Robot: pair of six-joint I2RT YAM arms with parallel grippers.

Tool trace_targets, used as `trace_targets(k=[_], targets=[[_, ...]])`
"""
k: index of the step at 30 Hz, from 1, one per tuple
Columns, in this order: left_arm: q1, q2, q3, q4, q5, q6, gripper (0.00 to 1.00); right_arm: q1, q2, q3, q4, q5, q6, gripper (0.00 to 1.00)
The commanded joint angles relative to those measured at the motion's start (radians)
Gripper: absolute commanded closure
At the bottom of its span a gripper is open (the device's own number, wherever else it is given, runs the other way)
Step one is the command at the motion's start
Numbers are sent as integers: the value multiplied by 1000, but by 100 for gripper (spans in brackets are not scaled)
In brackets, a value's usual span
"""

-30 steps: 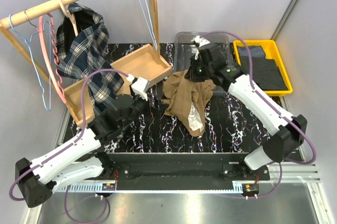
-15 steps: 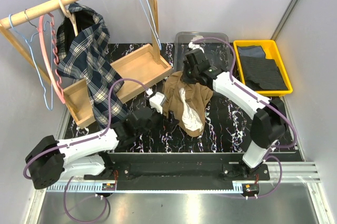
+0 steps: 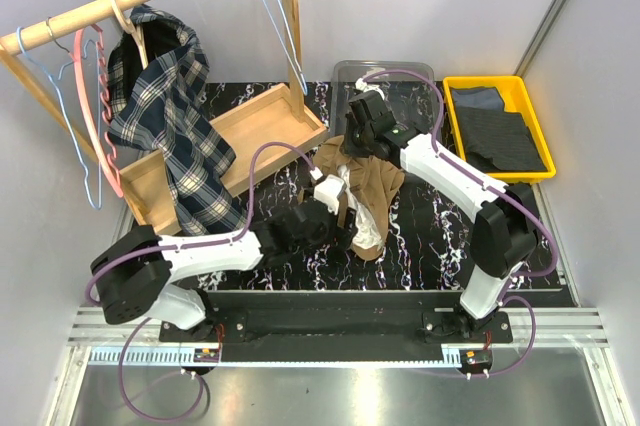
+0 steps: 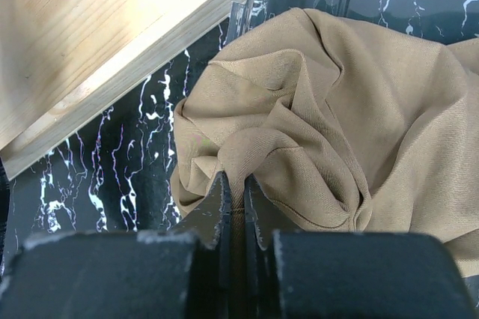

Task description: Place the skirt on the hanger

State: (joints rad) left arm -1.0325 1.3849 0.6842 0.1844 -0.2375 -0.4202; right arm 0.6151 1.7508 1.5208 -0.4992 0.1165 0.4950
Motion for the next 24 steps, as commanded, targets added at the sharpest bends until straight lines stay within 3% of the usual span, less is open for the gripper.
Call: trace_targets(k=[1, 2, 4, 9, 11, 13, 14, 15, 19, 24], targets=[[-11, 25, 72, -80, -138, -28, 25, 3, -2, 32, 31, 57, -6, 90], [-11, 22, 72, -92, -173, -28, 42, 3, -5, 26, 31, 60, -7, 88], [-8, 13, 63, -108, -198, -11, 60, 3, -16, 3, 31, 58, -21, 85], [20, 31, 54, -88, -154, 11, 85, -3, -45, -50, 30, 54, -21, 81], [28, 31, 52, -79, -154, 12, 97, -5, -56, -60, 30, 49, -24, 75], [28, 11, 54, -92, -166, 18, 100, -6, -71, -73, 30, 55, -36, 55], [29, 0, 49, -92, -167, 21, 100, -6, -80, -85, 34, 57, -39, 33], [29, -9, 45, -95, -168, 24, 100, -6, -91, -94, 34, 58, -55, 26], [29, -58, 23, -111, -180, 27, 100, -8, -172, -168, 102, 51, -125, 6], [34, -64, 35, -137, -194, 29, 100, -8, -272, -312, 185, 0, -193, 1]])
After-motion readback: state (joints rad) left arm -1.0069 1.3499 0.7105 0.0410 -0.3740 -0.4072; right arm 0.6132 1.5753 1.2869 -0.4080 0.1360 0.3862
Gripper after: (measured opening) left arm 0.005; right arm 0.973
